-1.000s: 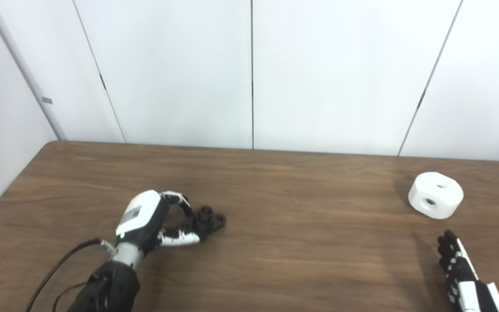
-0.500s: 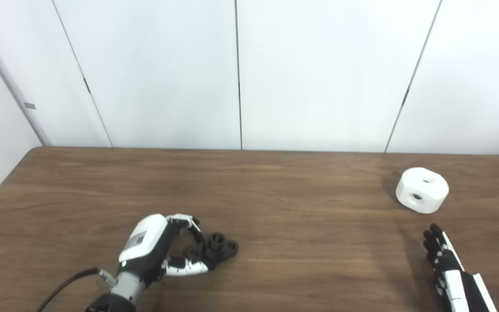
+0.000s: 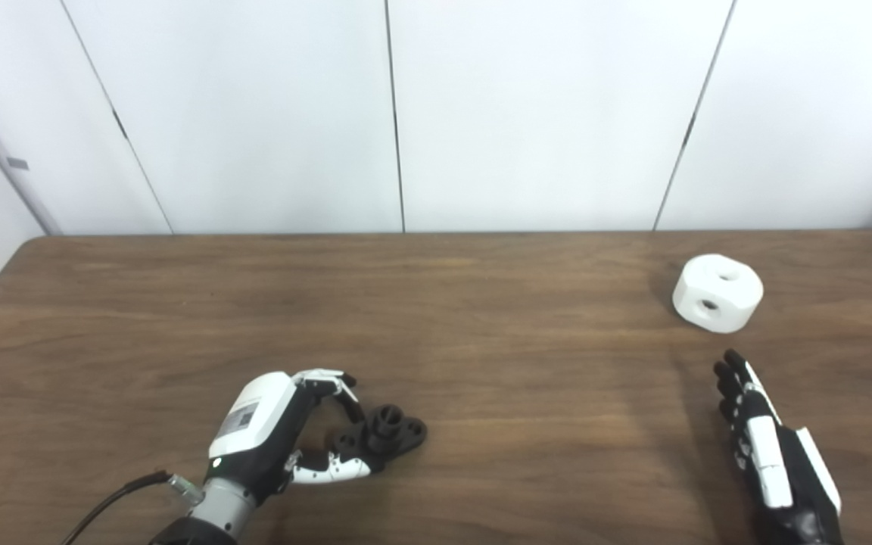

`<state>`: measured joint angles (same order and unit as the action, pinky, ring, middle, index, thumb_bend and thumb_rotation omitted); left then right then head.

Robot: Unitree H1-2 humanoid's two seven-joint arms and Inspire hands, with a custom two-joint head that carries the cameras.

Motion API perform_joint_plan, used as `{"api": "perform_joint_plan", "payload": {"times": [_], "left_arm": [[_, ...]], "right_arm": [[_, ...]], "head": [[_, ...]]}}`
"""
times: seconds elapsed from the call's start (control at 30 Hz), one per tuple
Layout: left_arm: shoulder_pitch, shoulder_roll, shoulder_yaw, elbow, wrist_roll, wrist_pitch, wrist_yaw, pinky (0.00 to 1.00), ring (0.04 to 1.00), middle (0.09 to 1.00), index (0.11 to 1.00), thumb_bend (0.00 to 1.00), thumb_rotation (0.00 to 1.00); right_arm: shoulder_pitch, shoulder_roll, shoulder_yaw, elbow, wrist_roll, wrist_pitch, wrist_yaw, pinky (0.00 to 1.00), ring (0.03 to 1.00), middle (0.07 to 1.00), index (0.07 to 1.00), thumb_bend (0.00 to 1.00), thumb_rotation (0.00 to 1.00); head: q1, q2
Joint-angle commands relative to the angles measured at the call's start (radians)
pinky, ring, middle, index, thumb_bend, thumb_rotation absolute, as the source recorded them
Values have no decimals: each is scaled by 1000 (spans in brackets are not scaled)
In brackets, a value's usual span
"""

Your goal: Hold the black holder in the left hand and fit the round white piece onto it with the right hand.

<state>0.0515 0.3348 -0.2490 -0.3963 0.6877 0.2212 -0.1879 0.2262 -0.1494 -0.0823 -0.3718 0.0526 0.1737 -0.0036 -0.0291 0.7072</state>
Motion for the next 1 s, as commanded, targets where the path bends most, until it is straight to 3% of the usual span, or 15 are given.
{"api": "perform_joint_plan", "payload": {"times": [0.0,0.17,0.6,0.97], "left_arm": [[-2,-2,-12,-34,13,-32,-7,692,833,778,489,509,57],[21,-12,-40,-42,23,-40,-25,691,836,781,489,510,56],[57,-36,-81,-8,28,-67,-45,702,850,797,490,511,55],[55,-23,-119,33,18,-83,-86,756,883,814,490,512,54]], "right_arm": [[-9,14,4,-32,3,5,5,1000,989,970,970,645,1000],[-12,13,3,-55,12,43,7,1000,998,978,977,636,1000],[-17,12,0,-79,6,67,1,1000,988,972,973,632,1000],[-21,7,-5,-91,16,84,4,1000,985,969,977,619,1000]], "head": [[1,8],[1,22],[-5,58],[-7,74]]}}
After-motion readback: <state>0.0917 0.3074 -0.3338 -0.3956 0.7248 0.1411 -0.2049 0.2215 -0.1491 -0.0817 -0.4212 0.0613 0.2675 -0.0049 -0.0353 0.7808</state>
